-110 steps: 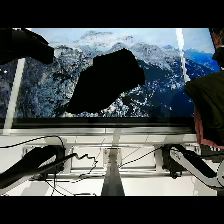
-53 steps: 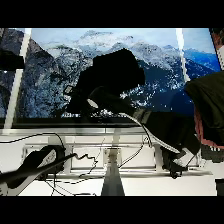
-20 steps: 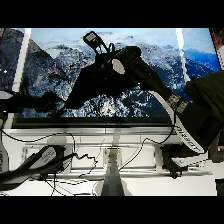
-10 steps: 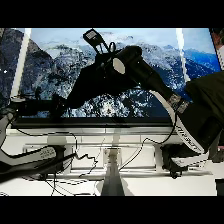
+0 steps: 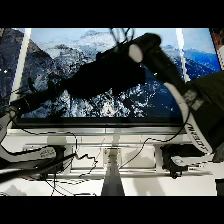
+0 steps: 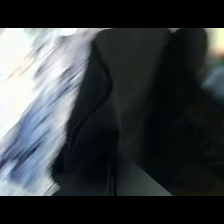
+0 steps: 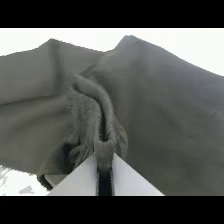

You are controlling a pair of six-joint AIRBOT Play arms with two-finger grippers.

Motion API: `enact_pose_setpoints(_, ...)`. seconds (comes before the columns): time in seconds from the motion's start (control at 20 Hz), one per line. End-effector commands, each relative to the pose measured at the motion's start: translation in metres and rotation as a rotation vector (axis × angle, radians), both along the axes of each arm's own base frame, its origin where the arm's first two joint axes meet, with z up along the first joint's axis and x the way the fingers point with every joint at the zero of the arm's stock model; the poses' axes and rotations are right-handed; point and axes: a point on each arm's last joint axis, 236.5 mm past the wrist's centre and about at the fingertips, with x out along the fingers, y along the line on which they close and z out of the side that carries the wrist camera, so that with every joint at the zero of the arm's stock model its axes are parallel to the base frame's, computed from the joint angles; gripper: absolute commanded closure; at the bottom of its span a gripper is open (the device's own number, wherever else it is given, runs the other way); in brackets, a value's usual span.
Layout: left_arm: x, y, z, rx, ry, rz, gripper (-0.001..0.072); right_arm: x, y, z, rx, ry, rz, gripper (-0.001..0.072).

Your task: Fold the clothes and pants, and hang the long-sleeved shirts on hangers.

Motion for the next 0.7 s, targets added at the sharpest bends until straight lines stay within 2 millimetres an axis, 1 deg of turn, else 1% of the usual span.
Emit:
enact_pose_setpoints(0.0, 0.049, 0.022, 0.079, -0.046, -0.239, 0.075, 0.07, 0.033, -0.088, 0.048, 0.046, -0.087, -0.186, 0.0699)
enact_pose_setpoints(0.05, 0.062, 0.031, 0.11, -0.011, -0.318, 0.076, 0.0699, 0.039, -0.122, 0.064, 0.057, -0.117, -0.249, 0.07)
enact_pose_setpoints(0.1, 0.072, 0.043, 0.142, 0.025, -0.395, 0.084, 0.07, 0.044, -0.161, 0.082, 0.069, -0.157, -0.324, 0.07)
enact_pose_setpoints(0.15, 0.081, 0.057, 0.174, 0.07, -0.468, 0.104, 0.07, 0.046, -0.203, 0.1, 0.079, -0.196, -0.403, 0.07)
enact_pose_setpoints(0.2, 0.088, 0.077, 0.207, 0.126, -0.532, 0.14, 0.07, 0.044, -0.241, 0.114, 0.086, -0.223, -0.48, 0.0699)
enact_pose_setpoints(0.25, 0.091, 0.099, 0.233, 0.188, -0.566, 0.188, 0.07, 0.037, -0.28, 0.125, 0.082, -0.24, -0.556, 0.07)
enact_pose_setpoints(0.3, 0.092, 0.12, 0.252, 0.244, -0.58, 0.233, 0.07, 0.028, -0.313, 0.13, 0.075, -0.24, -0.624, 0.07)
enact_pose_setpoints(0.35, 0.089, 0.14, 0.265, 0.307, -0.579, 0.265, 0.07, 0.016, -0.344, 0.13, 0.069, -0.219, -0.691, 0.07)
enact_pose_setpoints(0.4, 0.082, 0.156, 0.269, 0.37, -0.557, 0.271, 0.07, 0.004, -0.363, 0.12, 0.071, -0.16, -0.74, 0.07)
enact_pose_setpoints(0.45, 0.073, 0.172, 0.26, 0.442, -0.493, 0.27, 0.07, -0.01, -0.376, 0.103, 0.07, -0.074, -0.778, 0.07)
enact_pose_setpoints(0.5, 0.062, 0.186, 0.244, 0.513, -0.42, 0.26, 0.07, -0.023, -0.384, 0.085, 0.061, 0.002, -0.803, 0.07)
enact_pose_setpoints(0.55, 0.049, 0.198, 0.221, 0.587, -0.336, 0.229, 0.07, -0.034, -0.386, 0.067, 0.04, 0.073, -0.805, 0.07)
enact_pose_setpoints(0.65, 0.015, 0.215, 0.168, 0.728, -0.149, 0.112, 0.0699, -0.05, -0.382, 0.035, 0.02, 0.165, -0.803, 0.0701)
